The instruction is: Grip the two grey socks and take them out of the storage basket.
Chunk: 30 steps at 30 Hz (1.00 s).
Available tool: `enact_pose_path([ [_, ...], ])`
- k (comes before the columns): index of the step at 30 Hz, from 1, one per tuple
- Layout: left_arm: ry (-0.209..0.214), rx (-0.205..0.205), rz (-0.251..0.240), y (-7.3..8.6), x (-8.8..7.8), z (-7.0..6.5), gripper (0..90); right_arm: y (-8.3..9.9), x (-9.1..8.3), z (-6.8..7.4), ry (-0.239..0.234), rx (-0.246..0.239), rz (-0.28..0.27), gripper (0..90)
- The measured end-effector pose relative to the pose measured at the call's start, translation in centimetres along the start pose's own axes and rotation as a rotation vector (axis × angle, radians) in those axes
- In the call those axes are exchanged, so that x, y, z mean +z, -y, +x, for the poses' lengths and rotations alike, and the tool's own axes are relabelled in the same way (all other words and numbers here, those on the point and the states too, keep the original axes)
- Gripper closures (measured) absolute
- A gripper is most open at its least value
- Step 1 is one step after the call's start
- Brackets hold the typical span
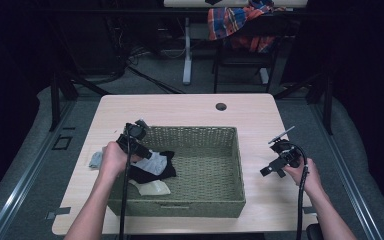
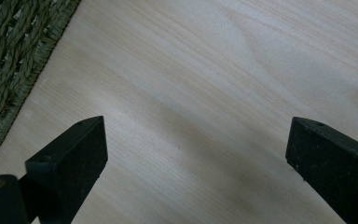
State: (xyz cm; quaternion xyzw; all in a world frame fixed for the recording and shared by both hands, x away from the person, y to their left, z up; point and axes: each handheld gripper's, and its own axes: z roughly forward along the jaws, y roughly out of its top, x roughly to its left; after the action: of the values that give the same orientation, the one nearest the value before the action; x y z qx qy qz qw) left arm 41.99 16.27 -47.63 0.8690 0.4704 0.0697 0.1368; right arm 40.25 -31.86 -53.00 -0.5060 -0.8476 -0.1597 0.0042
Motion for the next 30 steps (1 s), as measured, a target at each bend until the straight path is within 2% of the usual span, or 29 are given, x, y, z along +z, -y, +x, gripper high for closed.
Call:
enact_pose_path([
  [3,-0.002,0.004,0.008,-0.1,0.3,0.0,46.8,-0.1,-0.2,-0.1,0.001,-0.022,0.027,5.1],
  [7,-0.002,0.012,0.027,-0.2,1.0,-0.3,48.7,0.0,0.0,0.0,0.000,0.000,0.000,5.2],
  [9,-0.002,0.010,0.036,-0.2,1.5,-0.3,50.5,0.0,0.0,-0.1,-0.004,-0.003,0.004,5.1],
  [10,0.003,0.014,0.047,-0.2,1.8,-0.4,50.5,0.0,-0.1,-0.2,-0.002,-0.020,0.025,5.2],
  [14,-0.011,0.031,0.089,-0.3,2.7,-0.6,56.1,0.0,-0.1,-0.2,-0.002,-0.018,0.024,5.3],
  [15,-0.027,0.036,0.101,-0.2,2.9,-0.8,61.8,0.0,-0.1,-0.2,-0.007,-0.019,0.027,5.3],
  [17,-0.025,0.035,0.101,-0.2,3.0,-0.8,65.1,0.0,-0.1,-0.2,-0.001,-0.020,0.028,5.3],
  [23,-0.038,0.050,0.087,-0.1,2.7,-0.8,84.3,0.0,0.0,-0.2,-0.002,-0.017,0.023,5.3],
  [25,-0.038,0.057,0.084,-0.1,2.5,-0.9,85.7,0.0,-0.1,-0.2,0.001,-0.020,0.025,5.3],
  [26,-0.034,0.060,0.079,-0.1,2.4,-0.9,86.1,0.1,0.0,-0.1,-0.009,0.001,0.002,5.3],
  [29,-0.035,0.067,0.056,-0.1,1.6,-1.0,86.3,0.0,-0.1,-0.3,-0.005,-0.022,0.031,5.4],
  [30,-0.036,0.067,0.046,-0.1,1.3,-1.0,86.3,0.1,0.0,-0.1,-0.004,0.002,0.005,5.3],
])
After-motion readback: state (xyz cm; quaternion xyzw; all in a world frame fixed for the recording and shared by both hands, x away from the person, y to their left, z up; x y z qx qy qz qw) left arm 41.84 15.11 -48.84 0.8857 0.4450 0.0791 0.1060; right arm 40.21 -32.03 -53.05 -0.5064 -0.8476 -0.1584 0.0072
